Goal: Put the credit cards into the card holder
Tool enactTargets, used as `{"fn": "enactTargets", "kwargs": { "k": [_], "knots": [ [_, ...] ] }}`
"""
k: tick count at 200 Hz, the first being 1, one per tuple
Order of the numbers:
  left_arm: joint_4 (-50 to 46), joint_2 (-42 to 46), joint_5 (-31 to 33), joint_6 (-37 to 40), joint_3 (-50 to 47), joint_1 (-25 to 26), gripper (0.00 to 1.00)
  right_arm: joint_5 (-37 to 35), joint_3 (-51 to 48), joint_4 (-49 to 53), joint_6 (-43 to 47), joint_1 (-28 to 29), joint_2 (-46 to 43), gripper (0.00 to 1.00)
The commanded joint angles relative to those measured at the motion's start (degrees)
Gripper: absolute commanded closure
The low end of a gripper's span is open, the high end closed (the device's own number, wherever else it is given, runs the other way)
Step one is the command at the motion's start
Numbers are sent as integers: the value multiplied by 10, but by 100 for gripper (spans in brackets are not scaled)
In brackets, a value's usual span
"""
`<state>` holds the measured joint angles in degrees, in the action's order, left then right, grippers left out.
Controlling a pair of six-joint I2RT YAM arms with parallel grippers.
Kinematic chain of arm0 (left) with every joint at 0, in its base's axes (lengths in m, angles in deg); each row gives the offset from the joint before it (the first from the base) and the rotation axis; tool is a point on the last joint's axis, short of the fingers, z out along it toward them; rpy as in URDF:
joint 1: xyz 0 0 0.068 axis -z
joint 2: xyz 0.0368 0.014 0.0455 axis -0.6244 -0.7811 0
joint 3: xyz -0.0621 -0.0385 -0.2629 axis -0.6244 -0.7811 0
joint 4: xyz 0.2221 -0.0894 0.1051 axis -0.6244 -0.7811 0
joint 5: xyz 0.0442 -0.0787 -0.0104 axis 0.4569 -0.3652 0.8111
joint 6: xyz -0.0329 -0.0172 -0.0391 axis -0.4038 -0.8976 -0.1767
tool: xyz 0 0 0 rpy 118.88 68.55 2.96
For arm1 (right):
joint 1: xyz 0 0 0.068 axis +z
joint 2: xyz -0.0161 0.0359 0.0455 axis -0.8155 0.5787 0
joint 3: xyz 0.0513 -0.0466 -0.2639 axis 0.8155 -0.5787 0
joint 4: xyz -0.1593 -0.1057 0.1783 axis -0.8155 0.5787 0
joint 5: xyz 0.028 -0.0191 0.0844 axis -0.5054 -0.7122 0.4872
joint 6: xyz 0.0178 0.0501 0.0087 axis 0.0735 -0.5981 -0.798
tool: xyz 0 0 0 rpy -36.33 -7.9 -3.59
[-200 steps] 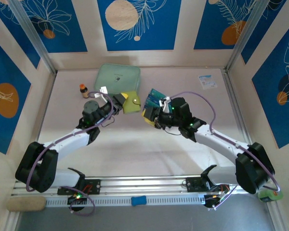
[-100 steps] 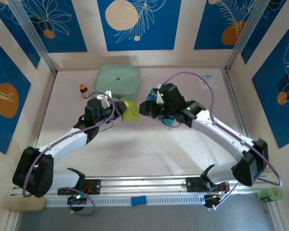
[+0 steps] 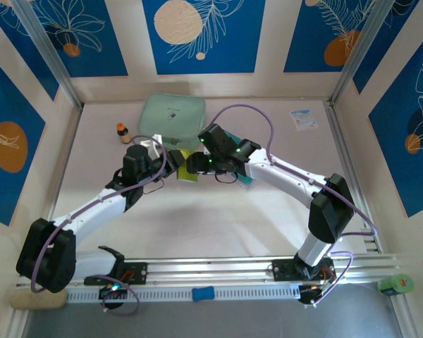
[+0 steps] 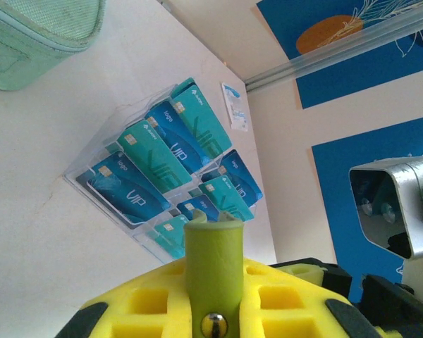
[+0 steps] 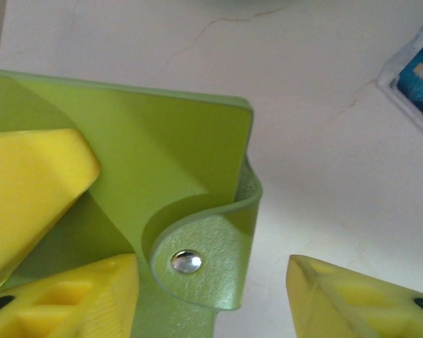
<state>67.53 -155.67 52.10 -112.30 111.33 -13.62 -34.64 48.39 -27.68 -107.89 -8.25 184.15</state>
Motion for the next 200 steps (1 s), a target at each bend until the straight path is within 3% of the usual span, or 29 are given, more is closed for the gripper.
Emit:
{"fn": "enactTargets", "kwargs": {
  "k": [1, 88, 162, 200],
  "knots": [
    [35, 21, -12, -20, 6, -2, 100, -76, -8, 34, -7, -5, 18, 51],
    [57, 33, -17, -49, 6, -1, 100, -113, -105, 48, -73, -17, 5, 92],
    [81, 43, -18, -75, 4, -1, 100, -65, -230, -3, -100, -70, -58, 97],
    [46, 48, -13, -54, 8, 0, 100, -35, -246, -15, -97, -64, -123, 93]
  ]
}}
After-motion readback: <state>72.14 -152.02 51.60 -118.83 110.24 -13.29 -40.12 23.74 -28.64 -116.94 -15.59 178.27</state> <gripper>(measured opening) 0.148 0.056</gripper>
